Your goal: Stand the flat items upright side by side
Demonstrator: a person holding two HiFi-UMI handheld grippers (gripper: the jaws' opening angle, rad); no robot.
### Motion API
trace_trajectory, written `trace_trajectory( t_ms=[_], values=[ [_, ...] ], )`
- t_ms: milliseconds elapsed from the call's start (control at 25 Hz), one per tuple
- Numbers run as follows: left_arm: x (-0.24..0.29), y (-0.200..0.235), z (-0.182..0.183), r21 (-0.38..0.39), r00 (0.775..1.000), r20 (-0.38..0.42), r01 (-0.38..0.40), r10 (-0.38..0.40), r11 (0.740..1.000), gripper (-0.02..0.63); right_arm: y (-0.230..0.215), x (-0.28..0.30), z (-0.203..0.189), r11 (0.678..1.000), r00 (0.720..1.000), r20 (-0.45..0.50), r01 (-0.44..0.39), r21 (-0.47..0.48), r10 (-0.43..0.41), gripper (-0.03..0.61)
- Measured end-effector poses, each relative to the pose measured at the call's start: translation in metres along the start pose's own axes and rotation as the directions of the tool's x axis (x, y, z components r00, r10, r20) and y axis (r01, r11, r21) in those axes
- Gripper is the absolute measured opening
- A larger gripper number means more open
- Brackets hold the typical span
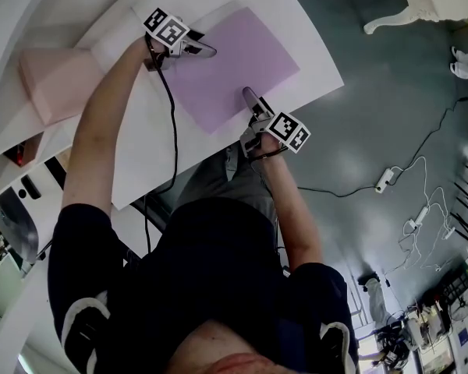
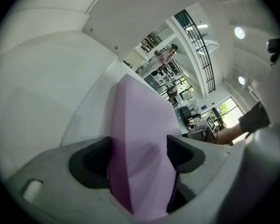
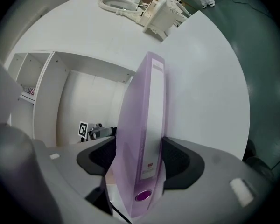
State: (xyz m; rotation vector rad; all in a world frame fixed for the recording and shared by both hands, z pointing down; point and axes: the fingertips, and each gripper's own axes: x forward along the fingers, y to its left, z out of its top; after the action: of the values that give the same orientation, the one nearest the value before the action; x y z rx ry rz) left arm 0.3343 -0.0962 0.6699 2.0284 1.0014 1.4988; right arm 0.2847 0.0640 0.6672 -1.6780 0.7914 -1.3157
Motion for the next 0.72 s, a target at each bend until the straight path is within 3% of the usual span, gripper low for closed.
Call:
trace_trajectory(
  t_ms=[360, 520, 600, 720],
  values=[
    [-0.002, 0.005, -0.001, 0.016, 1.000, -0.004, -0.017, 0.017, 1.000, 0.342, -0.003, 0.004, 0.012, 0.999, 1.000, 0.017, -0.022, 0.043, 0.021, 0.265],
    [-0.003, 0.007, -0.001, 0.030, 1.000, -0.001, -0.015, 0.015, 0.999, 0.328, -0.003, 0.004, 0.012, 0.995, 0.995, -0.062, -0.071, 0.072, 0.075, 0.272],
    [-0.004, 0.007, -0.001, 0.033, 1.000, 0.002, -0.015, 0.015, 0.999, 0.328, -0.004, 0.005, 0.012, 0.997, 0.994, -0.086, -0.061, 0.037, 0.064, 0.222],
    [-0.004, 0.007, 0.000, 0.037, 1.000, 0.003, -0.025, 0.025, 0.999, 0.325, -0.004, 0.006, 0.014, 0.999, 0.996, -0.079, -0.036, -0.028, 0.034, 0.218]
  ],
)
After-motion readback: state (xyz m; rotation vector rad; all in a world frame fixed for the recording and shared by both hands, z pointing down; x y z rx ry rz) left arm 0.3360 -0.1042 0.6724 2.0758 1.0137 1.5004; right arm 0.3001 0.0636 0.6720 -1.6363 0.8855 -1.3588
